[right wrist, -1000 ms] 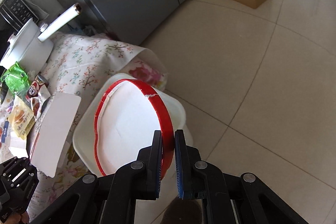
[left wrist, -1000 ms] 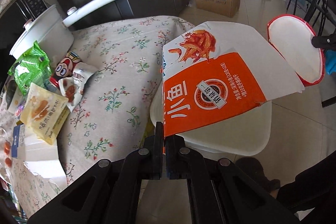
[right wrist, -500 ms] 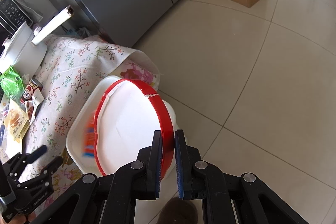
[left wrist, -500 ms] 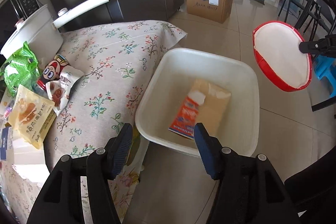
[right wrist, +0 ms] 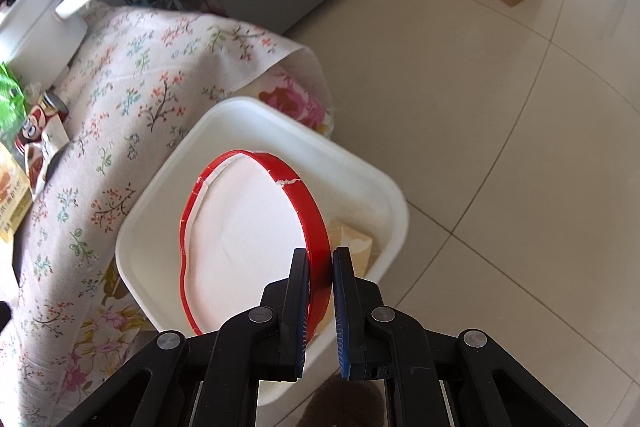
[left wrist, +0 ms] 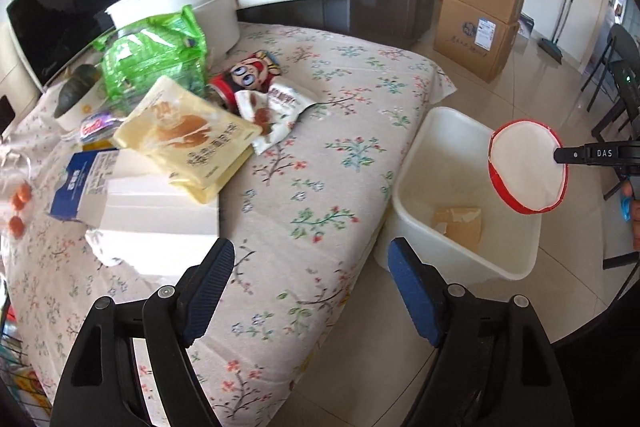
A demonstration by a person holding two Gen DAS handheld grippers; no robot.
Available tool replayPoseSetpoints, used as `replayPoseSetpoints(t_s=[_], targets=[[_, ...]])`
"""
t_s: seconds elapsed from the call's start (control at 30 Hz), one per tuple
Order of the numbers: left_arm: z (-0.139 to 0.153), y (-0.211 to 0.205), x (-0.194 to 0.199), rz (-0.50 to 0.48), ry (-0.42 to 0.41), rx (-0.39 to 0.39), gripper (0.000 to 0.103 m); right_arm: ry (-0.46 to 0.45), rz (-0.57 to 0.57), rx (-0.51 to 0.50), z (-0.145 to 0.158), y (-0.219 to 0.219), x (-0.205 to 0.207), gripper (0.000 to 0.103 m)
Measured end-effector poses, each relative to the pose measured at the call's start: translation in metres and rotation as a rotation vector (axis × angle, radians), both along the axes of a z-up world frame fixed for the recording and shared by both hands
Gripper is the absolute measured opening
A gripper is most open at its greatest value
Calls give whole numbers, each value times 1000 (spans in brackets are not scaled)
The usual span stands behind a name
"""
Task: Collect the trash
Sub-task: 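Open the left tool to drop the snack bag while the right tool drops the lid into the bin, then grasp and lift the yellow bread-ball bag with the right tool while the left tool reaches the white carton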
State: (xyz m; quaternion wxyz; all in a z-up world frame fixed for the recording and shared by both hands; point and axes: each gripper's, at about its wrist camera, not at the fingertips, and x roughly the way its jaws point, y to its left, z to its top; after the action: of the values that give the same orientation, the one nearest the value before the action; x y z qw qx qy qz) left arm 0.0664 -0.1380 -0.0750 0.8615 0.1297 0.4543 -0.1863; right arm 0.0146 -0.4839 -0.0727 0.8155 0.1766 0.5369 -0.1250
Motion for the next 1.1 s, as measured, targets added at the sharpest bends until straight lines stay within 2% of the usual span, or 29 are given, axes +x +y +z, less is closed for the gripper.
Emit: replayPoseSetpoints(t_s=[0.17, 0.27, 0.33, 0.4, 0.43, 0.6, 0.93, 1.1], targets=[[4, 44, 5, 78, -4, -3, 82, 27, 42, -49, -15, 20, 23, 11], [6, 69, 6, 121, -1, -13, 84, 48, 41, -37, -24, 31, 35, 17], [7, 84, 6, 144, -5, -13, 85, 69, 51, -31, -27, 42, 43, 53], [7, 98, 6, 168, -5, -11, 86, 51, 69, -53, -22, 55, 48, 64], [7, 106, 6, 180, -2, -12, 86, 39, 86, -69, -19, 63, 52, 66], [7, 143, 9, 251, 10, -27, 87, -10, 160, -95, -3, 102, 66, 73], [7, 194, 13, 337, 31, -25, 87, -98, 269, -77, 17, 180, 99, 75], [3, 210, 28, 357, 99, -39, 87, -115, 343, -71, 22, 220, 120, 77]])
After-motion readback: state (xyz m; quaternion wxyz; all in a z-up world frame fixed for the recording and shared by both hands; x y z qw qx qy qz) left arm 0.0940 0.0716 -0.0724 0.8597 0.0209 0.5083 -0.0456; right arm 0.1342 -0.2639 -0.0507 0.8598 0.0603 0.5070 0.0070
